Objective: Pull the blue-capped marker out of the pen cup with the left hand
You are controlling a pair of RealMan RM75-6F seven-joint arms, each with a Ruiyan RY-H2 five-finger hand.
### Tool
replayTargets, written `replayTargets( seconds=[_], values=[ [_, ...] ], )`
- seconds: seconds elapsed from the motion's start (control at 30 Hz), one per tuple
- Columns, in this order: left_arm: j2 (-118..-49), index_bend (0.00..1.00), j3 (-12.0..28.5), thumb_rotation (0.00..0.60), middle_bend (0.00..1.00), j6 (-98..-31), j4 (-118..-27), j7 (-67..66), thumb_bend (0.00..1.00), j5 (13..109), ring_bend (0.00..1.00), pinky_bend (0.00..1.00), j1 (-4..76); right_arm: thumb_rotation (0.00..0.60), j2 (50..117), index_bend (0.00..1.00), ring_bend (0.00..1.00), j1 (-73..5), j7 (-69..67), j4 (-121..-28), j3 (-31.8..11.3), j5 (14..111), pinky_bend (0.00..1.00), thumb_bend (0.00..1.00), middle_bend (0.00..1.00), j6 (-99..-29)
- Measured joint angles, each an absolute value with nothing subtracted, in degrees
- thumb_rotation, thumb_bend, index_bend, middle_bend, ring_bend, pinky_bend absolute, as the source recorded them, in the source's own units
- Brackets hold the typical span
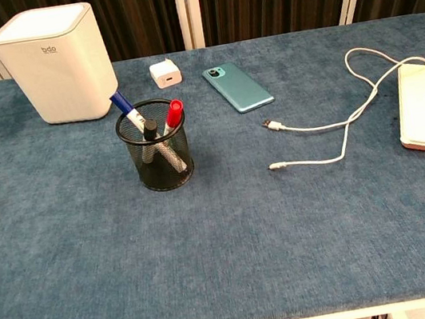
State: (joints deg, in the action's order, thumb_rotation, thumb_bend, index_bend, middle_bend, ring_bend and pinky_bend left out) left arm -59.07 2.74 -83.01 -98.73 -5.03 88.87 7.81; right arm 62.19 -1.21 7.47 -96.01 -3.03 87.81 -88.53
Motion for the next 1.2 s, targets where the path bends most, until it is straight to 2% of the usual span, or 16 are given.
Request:
replayTargets(
  seconds=[0.23, 0.37, 0.47, 0.7, 0.83, 1.2],
  values=[
    [-56.82, 0.15, 4.06, 0.600, 0.11, -76.15, -102.23, -1.28, 0.20, 90.28, 0.01, 0.22, 13.78, 0.600, 62.05, 0.00, 0.00, -1.24, 7.72, -96.46, -3.20, 87.45, 0.00, 0.16, 0.00, -88.40],
    [-56.60, 0.15, 5.90, 0.600, 0.14, -70.63, -104.02, -2.41, 0.20, 90.50, 0.07, 0.27, 18.98, 0.600, 61.73, 0.00, 0.00, -1.01, 7.86, -96.89, -3.19, 87.34, 0.00, 0.16, 0.00, -88.69],
    [-57.04, 0.15, 7.35, 0.600, 0.16, -66.38, -104.98, -3.72, 0.24, 89.24, 0.11, 0.34, 22.41, 0.600, 61.36, 0.00, 0.00, -0.89, 7.79, -97.18, -3.37, 86.92, 0.00, 0.17, 0.00, -88.81],
    [-58.42, 0.16, 10.73, 0.600, 0.17, -55.16, -105.84, -6.07, 0.28, 79.45, 0.12, 0.35, 30.50, 0.600, 60.23, 0.00, 0.00, -0.77, 7.67, -98.49, -3.68, 86.35, 0.00, 0.17, 0.00, -88.83],
    [-61.60, 0.16, 12.02, 0.600, 0.17, -49.14, -104.48, -8.98, 0.28, 73.10, 0.14, 0.37, 36.07, 0.600, 59.64, 0.00, 0.00, -0.59, 7.16, -99.05, -3.68, 86.35, 0.00, 0.17, 0.00, -89.00],
    [-69.89, 0.16, 11.86, 0.600, 0.19, -44.67, -98.78, -12.94, 0.28, 67.18, 0.15, 0.37, 43.06, 0.600, 58.58, 0.00, 0.00, -0.34, 6.02, -99.77, -3.76, 85.89, 0.00, 0.17, 0.00, -88.92]
  ],
)
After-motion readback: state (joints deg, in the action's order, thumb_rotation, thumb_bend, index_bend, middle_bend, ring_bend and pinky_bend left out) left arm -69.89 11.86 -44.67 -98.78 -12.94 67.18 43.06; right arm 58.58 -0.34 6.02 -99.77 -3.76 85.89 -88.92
